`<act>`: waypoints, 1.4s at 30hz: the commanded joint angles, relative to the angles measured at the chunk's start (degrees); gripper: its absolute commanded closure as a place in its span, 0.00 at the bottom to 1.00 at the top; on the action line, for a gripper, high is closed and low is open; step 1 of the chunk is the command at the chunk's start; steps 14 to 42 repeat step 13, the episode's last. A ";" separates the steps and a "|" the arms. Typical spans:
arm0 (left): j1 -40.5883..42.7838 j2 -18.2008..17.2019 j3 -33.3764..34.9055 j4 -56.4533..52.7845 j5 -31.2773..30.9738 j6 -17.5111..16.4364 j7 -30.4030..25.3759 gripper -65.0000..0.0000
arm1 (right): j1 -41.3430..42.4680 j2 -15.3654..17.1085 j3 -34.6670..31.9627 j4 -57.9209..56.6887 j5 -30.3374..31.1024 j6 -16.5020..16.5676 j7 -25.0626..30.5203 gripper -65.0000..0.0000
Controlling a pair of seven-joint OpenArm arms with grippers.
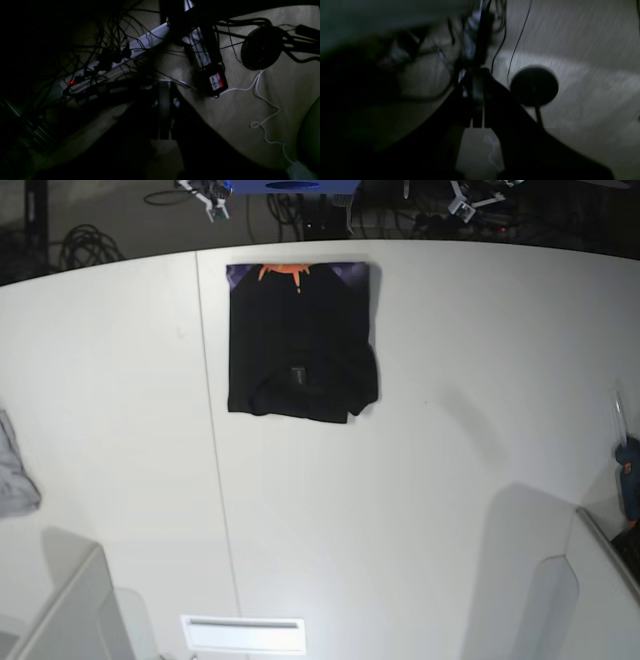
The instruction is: Fold the T-shirt properly
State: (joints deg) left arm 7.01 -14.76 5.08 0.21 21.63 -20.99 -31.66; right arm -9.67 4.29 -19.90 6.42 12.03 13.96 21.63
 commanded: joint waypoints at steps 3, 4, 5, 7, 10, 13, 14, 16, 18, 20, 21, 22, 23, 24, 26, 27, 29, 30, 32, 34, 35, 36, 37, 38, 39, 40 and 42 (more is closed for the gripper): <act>1.13 -0.40 0.06 -0.21 0.13 -0.33 -0.30 1.00 | 0.22 -1.35 0.08 0.05 0.06 0.15 0.39 1.00; 1.57 0.48 0.06 -0.21 0.13 -0.33 -0.30 1.00 | 0.48 -1.44 0.08 0.22 0.06 0.15 0.39 1.00; 1.92 1.27 0.06 -0.21 0.13 -0.33 -0.30 1.00 | 0.66 -1.97 0.08 0.22 0.06 0.15 0.39 1.00; 2.27 2.15 0.06 -0.21 0.13 -0.33 -0.30 1.00 | 0.66 -2.76 0.08 0.13 0.06 0.15 0.39 1.00; 2.27 3.29 0.06 -0.21 0.04 -0.33 -0.30 1.00 | 0.66 -3.02 -0.19 0.13 0.06 0.15 0.39 1.00; 2.27 4.08 0.06 -0.21 0.04 -0.33 -0.30 1.00 | 0.57 -3.02 -0.19 0.05 0.06 0.15 0.39 1.00; 2.27 4.08 0.06 -0.21 0.04 -0.33 -0.30 1.00 | 0.57 -3.02 -0.19 0.05 0.06 0.15 0.39 1.00; 2.27 4.08 0.06 -0.21 0.04 -0.33 -0.30 1.00 | 0.57 -3.02 -0.19 0.05 0.06 0.15 0.39 1.00; 2.27 4.08 0.06 -0.21 0.04 -0.33 -0.30 1.00 | 0.57 -3.02 -0.19 0.05 0.06 0.15 0.39 1.00; 2.27 4.08 0.06 -0.21 0.04 -0.33 -0.30 1.00 | 0.57 -3.02 -0.19 0.05 0.06 0.15 0.39 1.00; 2.27 4.08 0.06 -0.21 0.04 -0.33 -0.30 1.00 | 0.57 -3.02 -0.19 0.05 0.06 0.15 0.39 1.00; 2.27 4.08 0.06 -0.21 0.04 -0.33 -0.30 1.00 | 0.57 -3.02 -0.19 0.05 0.06 0.15 0.39 1.00; 2.27 4.08 0.06 -0.21 0.04 -0.33 -0.30 1.00 | 0.57 -3.02 -0.19 0.05 0.06 0.15 0.39 1.00; 2.27 4.08 0.06 -0.21 0.04 -0.33 -0.30 1.00 | 0.57 -3.02 -0.19 0.05 0.06 0.15 0.39 1.00; 2.27 4.08 0.06 -0.21 0.04 -0.33 -0.30 1.00 | 0.57 -3.02 -0.19 0.05 0.06 0.15 0.39 1.00; 2.27 4.08 0.06 -0.21 0.04 -0.33 -0.30 1.00 | 0.57 -3.02 -0.19 0.05 0.06 0.15 0.39 1.00; 2.27 4.08 0.06 -0.21 0.04 -0.33 -0.30 1.00 | 0.57 -3.02 -0.19 0.05 0.06 0.15 0.39 1.00; 2.27 4.08 0.06 -0.21 0.04 -0.33 -0.30 1.00 | 0.57 -3.02 -0.19 0.05 0.06 0.15 0.39 1.00; 2.27 4.08 0.06 -0.21 0.04 -0.33 -0.30 1.00 | 0.57 -3.02 -0.19 0.05 0.06 0.15 0.39 1.00; 2.27 4.08 0.06 -0.21 0.04 -0.33 -0.30 1.00 | 0.57 -3.02 -0.19 0.05 0.06 0.15 0.39 1.00; 2.27 4.08 0.06 -0.21 0.04 -0.33 -0.30 1.00 | 0.57 -3.02 -0.19 0.05 0.06 0.15 0.39 1.00; 2.27 4.08 0.06 -0.21 0.04 -0.33 -0.30 1.00 | 0.57 -3.02 -0.19 0.05 0.06 0.15 0.39 1.00; 2.27 4.08 0.06 -0.21 0.04 -0.33 -0.30 1.00 | 0.57 -3.02 -0.19 0.05 0.06 0.15 0.39 1.00; 2.27 4.08 0.06 -0.21 0.04 -0.33 -0.30 1.00 | 0.57 -3.02 -0.19 0.05 0.06 0.15 0.39 1.00; 2.27 4.08 0.06 -0.21 0.04 -0.33 -0.30 1.00 | 0.57 -3.02 -0.19 0.05 0.06 0.15 0.39 1.00; 2.27 4.08 0.06 -0.21 0.04 -0.33 -0.30 1.00 | 0.57 -3.02 -0.19 0.05 0.06 0.15 0.39 1.00; 2.27 4.08 0.06 -0.21 0.04 -0.33 -0.30 1.00 | 0.57 -3.02 -0.19 0.05 0.06 0.15 0.39 1.00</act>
